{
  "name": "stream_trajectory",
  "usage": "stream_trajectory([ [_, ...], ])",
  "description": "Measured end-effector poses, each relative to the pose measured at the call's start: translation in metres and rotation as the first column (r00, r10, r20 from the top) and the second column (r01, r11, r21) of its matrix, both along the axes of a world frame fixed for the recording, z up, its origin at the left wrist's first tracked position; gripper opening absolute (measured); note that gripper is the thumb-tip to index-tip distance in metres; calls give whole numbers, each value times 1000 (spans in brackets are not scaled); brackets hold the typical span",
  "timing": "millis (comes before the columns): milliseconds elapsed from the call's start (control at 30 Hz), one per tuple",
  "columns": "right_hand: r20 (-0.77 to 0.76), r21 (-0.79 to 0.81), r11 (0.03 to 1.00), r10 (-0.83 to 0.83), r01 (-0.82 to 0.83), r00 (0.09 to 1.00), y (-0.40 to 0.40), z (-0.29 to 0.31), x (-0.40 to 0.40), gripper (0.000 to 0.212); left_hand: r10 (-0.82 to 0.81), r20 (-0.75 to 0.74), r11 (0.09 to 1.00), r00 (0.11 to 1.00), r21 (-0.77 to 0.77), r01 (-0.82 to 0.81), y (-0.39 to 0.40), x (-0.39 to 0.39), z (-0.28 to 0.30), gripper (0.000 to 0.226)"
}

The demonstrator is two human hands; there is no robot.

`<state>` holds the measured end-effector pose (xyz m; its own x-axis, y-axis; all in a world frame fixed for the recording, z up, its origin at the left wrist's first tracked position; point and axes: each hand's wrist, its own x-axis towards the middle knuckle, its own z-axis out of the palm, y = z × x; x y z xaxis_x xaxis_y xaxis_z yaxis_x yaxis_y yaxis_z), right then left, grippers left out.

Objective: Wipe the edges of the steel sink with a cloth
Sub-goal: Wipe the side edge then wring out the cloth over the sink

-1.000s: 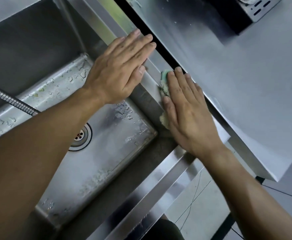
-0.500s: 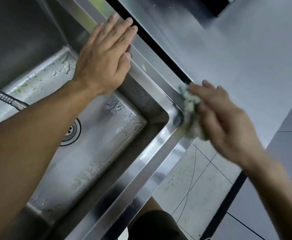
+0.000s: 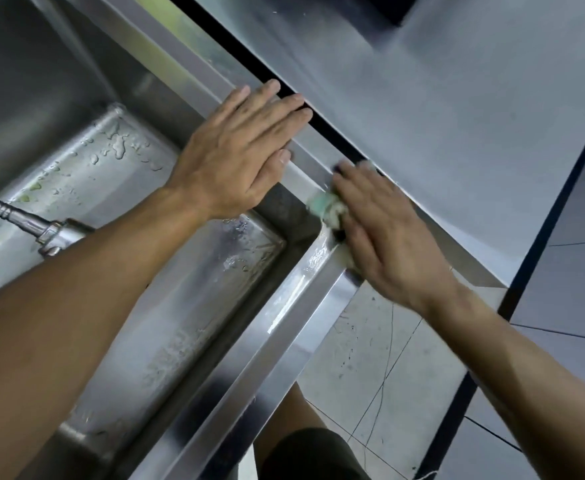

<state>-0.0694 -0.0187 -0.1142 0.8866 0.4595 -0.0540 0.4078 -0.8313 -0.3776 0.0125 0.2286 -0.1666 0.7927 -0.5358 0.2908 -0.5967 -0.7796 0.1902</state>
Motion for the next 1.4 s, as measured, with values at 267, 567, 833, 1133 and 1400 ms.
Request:
stream_trajectory([
  [267, -29, -79, 993, 82, -84, 996, 5, 3, -28, 53, -32, 33, 998, 999, -43, 34, 7, 6, -4, 54],
  [567, 4, -49, 997, -55, 55, 998, 41, -1, -11, 53, -6, 112, 998, 994, -61, 13, 5, 3, -8, 53],
  [833, 17, 54, 980, -191, 190, 981, -12, -5, -22, 48, -2, 125, 998, 992, -69, 11, 4, 4, -12, 53],
  [1133, -22, 33, 990, 137, -137, 990, 10, -1, -89, 51, 31, 179, 996, 983, -91, -15, 1, 5, -16, 53],
  [1400, -16, 0, 919, 394, -394, 919, 35, -5, -90, 47, 60, 202, 994, 978, -101, -40, -2, 6, -16, 54],
])
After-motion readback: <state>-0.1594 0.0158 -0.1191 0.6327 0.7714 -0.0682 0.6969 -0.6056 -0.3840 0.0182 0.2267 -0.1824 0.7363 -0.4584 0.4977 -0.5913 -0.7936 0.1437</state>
